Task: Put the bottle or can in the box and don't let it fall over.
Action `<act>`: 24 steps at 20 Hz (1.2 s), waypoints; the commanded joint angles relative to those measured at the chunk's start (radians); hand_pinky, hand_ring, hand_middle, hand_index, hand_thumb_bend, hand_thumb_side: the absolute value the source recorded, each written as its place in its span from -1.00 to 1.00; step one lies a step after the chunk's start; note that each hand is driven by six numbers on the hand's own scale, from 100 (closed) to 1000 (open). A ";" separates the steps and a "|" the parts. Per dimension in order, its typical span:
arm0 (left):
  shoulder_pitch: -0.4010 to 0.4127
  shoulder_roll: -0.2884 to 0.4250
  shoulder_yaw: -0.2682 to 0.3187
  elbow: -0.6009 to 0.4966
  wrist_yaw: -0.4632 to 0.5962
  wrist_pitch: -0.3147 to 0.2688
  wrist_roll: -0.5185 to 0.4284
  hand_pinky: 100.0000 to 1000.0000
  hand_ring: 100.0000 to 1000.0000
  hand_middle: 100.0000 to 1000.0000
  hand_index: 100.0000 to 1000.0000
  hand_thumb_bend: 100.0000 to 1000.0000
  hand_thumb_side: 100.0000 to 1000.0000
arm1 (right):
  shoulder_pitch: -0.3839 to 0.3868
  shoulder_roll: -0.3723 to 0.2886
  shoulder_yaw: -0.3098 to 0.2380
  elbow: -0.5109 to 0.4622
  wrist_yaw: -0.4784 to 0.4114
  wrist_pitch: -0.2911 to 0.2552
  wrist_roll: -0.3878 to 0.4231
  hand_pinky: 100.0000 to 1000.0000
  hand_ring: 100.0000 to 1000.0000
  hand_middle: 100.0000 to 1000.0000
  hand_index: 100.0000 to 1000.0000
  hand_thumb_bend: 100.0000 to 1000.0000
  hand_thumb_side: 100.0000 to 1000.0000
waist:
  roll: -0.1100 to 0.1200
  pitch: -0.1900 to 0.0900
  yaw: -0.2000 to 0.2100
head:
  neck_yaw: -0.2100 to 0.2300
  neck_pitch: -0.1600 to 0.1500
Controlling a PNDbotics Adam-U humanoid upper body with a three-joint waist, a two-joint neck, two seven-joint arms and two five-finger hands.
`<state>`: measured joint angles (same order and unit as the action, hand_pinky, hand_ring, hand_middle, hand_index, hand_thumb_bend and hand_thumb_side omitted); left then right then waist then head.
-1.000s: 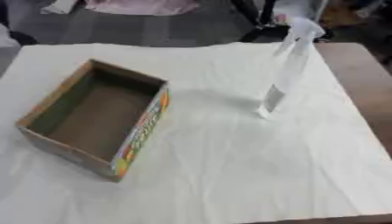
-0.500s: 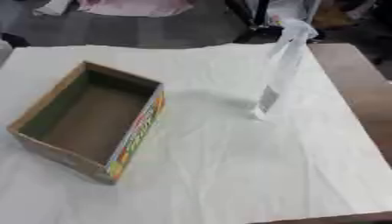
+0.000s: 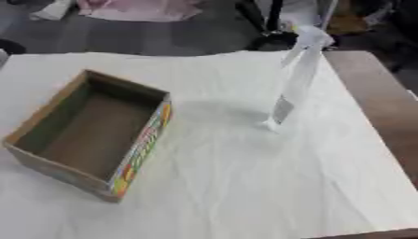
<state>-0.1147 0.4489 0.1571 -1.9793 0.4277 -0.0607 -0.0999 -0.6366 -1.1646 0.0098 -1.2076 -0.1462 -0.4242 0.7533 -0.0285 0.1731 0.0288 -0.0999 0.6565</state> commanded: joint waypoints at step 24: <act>-0.032 0.023 0.001 -0.021 0.002 -0.008 -0.007 0.14 0.03 0.09 0.62 -0.94 0.52 | -0.247 0.141 0.030 0.201 0.116 -0.109 0.072 0.73 0.82 0.91 0.75 -0.30 -0.36 | -0.010 0.019 0.092 | -0.119 -0.043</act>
<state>-0.1358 0.4488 0.1519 -1.9793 0.4305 -0.0635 -0.1063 -0.8637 -0.9975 0.0447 -1.0096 -0.0360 -0.4397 0.7379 -0.0387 0.2042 0.1213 -0.2105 0.6297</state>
